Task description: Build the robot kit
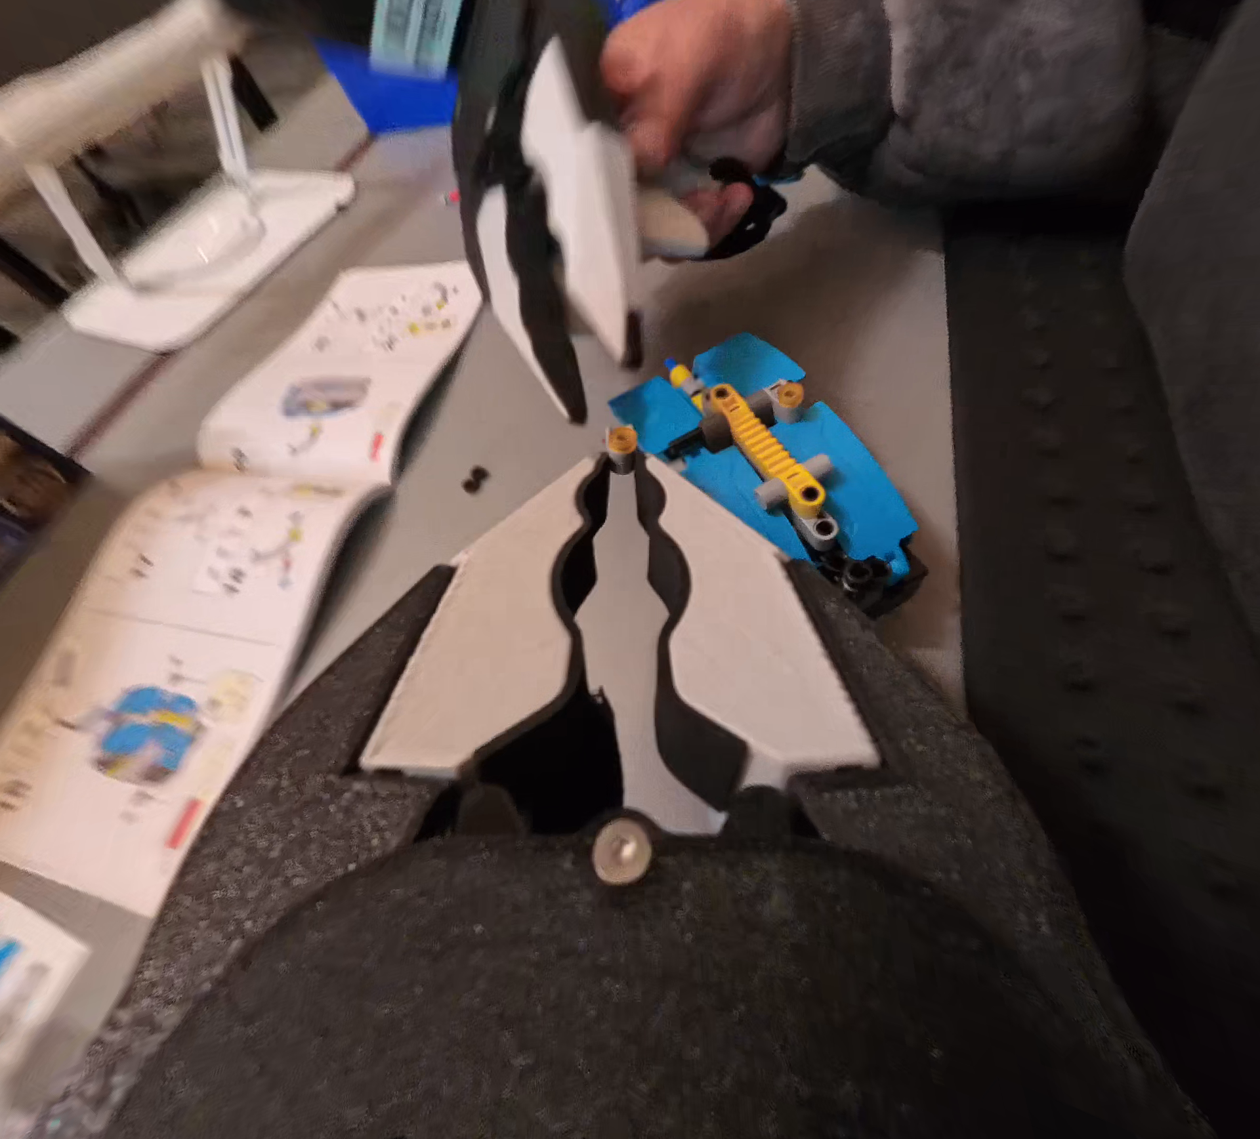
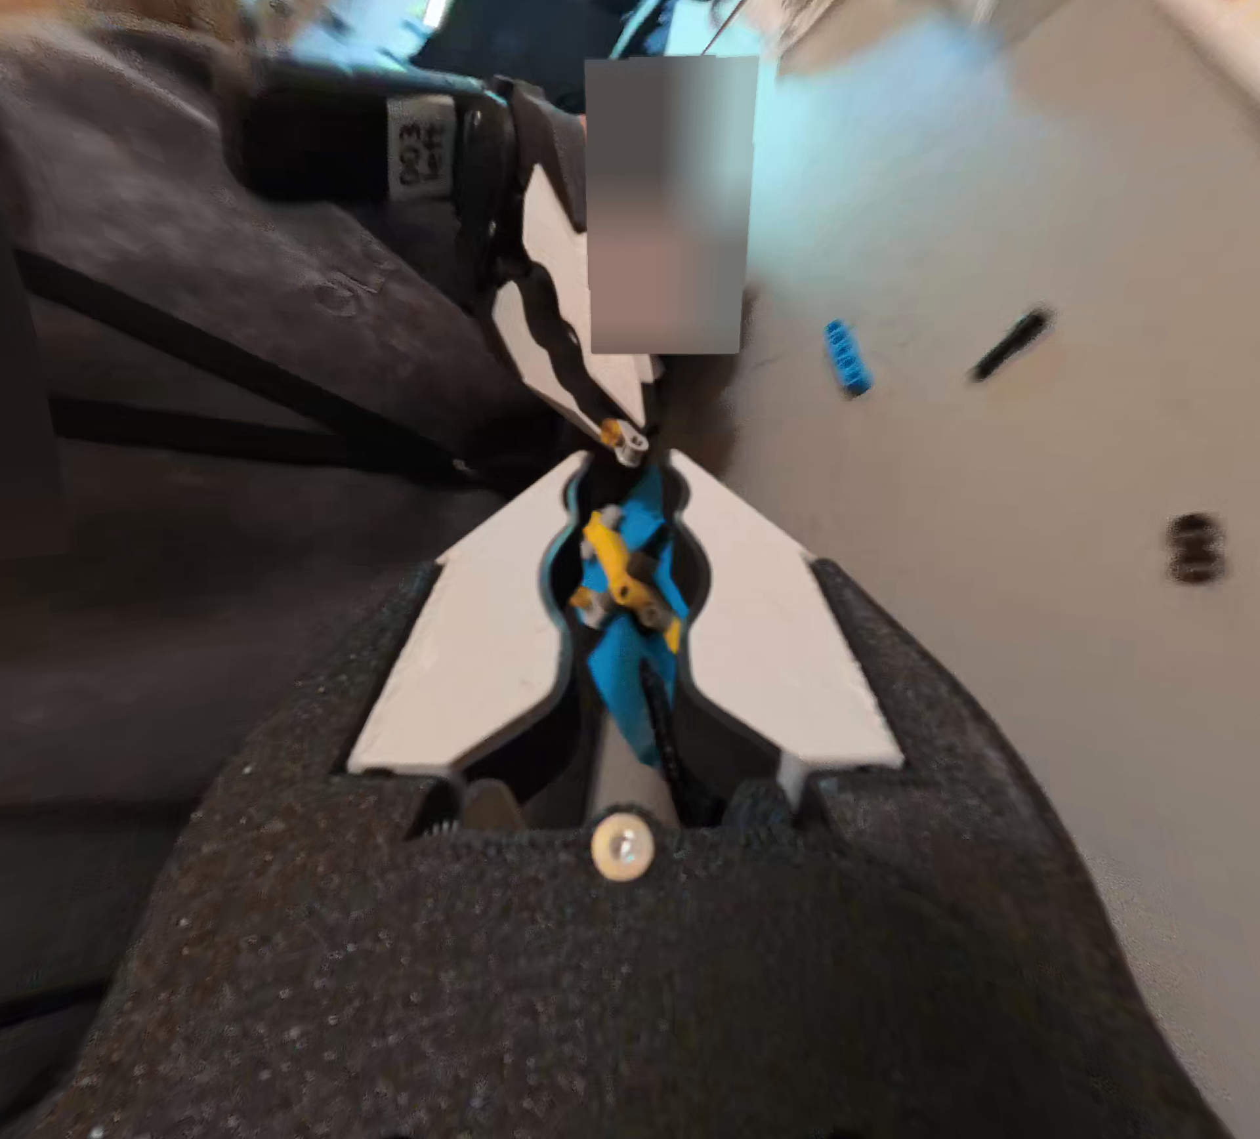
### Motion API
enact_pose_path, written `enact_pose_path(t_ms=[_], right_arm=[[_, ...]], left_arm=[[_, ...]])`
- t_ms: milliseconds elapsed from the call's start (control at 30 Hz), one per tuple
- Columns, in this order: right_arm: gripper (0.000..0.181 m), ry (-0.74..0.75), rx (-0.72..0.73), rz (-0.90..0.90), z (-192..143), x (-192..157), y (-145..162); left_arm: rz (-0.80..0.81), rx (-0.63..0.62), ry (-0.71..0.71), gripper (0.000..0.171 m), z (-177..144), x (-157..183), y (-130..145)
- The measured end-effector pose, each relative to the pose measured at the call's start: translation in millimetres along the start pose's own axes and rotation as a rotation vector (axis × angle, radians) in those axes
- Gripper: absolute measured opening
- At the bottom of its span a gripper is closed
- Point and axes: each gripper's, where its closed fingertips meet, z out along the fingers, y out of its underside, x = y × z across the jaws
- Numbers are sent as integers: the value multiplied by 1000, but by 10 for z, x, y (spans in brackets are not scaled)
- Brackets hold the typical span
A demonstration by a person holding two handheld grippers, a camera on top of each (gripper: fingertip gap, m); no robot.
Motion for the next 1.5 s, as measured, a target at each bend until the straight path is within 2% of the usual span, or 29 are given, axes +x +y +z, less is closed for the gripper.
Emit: enact_pose_path(t_ms=[100, 133, 267, 567, 767, 1133, 1167, 1267, 1400, 1500], right_arm=[[37, 204, -39, -386, -133, -1, 100], [36, 258, -81, -485, -137, -9, 185], [33, 348, -140, -691, -82, -47, 404], [36, 317, -175, -722, 35, -28, 522], [33, 338, -177, -712, 35, -14, 517], [33, 358, -180, -728, 60, -16, 513], [35, 373, -180, -742, 64, -11, 505], [55, 446, -146, -801, 50, 30, 423], [71, 374, -152, -777, 170, 11, 497], [59, 345, -165, -755, 185, -5, 522]], left_arm=[[-245, -51, 79, 7, 29, 51, 72], [-313, -64, 120, 7, 37, 100, 74], [-450, -132, 179, 7, 86, 173, 80], [-486, -267, 157, 7, 163, 131, 137], [-352, -371, 188, 6, 187, 145, 133], [-239, -502, 253, 7, 158, 156, 154], [-239, -517, 258, 7, 151, 158, 158], [-214, -563, 268, 7, 132, 170, 163], [-197, -574, 310, 7, 146, 289, 132], [-157, -573, 279, 7, 144, 268, 137]])
